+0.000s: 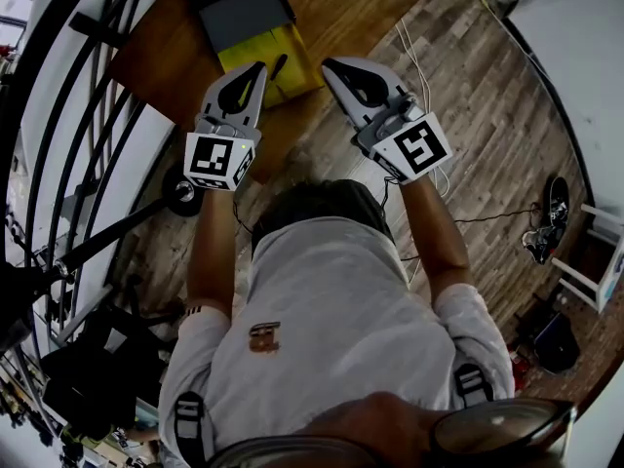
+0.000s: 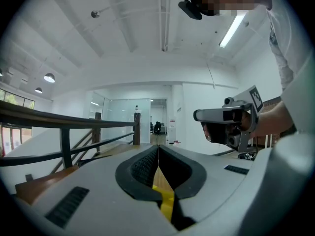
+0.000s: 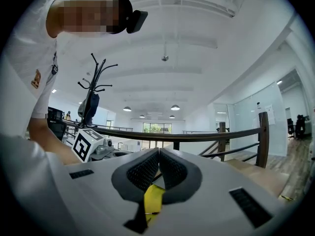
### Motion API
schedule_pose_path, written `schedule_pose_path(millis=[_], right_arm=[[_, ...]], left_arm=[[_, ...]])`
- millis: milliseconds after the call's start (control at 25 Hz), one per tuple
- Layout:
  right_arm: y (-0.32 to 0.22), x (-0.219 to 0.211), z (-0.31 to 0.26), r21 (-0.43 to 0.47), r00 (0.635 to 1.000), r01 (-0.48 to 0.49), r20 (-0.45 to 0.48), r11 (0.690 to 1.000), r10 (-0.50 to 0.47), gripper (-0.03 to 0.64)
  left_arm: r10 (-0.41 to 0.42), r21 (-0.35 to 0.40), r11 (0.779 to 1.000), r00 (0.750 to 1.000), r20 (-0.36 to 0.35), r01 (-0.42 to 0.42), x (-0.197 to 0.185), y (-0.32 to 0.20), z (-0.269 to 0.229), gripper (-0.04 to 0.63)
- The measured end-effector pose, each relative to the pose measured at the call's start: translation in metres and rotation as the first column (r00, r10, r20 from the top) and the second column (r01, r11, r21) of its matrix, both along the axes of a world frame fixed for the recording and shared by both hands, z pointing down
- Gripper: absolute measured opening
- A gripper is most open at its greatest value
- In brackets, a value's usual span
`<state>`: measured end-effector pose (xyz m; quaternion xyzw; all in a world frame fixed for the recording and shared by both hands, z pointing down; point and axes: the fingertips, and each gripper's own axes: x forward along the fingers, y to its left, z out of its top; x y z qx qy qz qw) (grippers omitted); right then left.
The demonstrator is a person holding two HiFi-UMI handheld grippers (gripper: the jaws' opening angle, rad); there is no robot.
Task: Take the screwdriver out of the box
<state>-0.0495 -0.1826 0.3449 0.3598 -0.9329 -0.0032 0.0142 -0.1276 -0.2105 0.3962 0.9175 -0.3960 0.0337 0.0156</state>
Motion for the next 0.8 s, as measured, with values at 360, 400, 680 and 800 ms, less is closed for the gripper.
schedule_pose_path(millis=[360, 400, 680, 800], right_arm=[[-0.040, 0.009, 0.025, -0.025, 0.998, 0.039, -0.053, 0.999, -0.040, 0.032], [-0.043, 0.011, 0.028, -0.025, 0.997, 0.050, -0.054, 0.998, -0.051, 0.032], [-0.068, 0.020, 0.041, -0.049, 0.993, 0.101, -0.054, 0.994, -0.104, 0.032], [-0.076, 0.023, 0.044, -0.051, 0.992, 0.112, -0.050, 0.992, -0.115, 0.032]], left_arm=[[0.019, -0.139, 0.990, 0.992, 0.128, -0.001, 0.018, -0.031, 0.043, 0.020], [0.017, -0.151, 0.988, 0.990, 0.141, 0.005, 0.020, -0.035, 0.047, 0.020], [0.020, -0.241, 0.970, 0.975, 0.223, 0.035, 0.030, -0.058, 0.078, 0.020], [0.036, -0.288, 0.957, 0.965, 0.261, 0.042, 0.035, -0.063, 0.095, 0.021]])
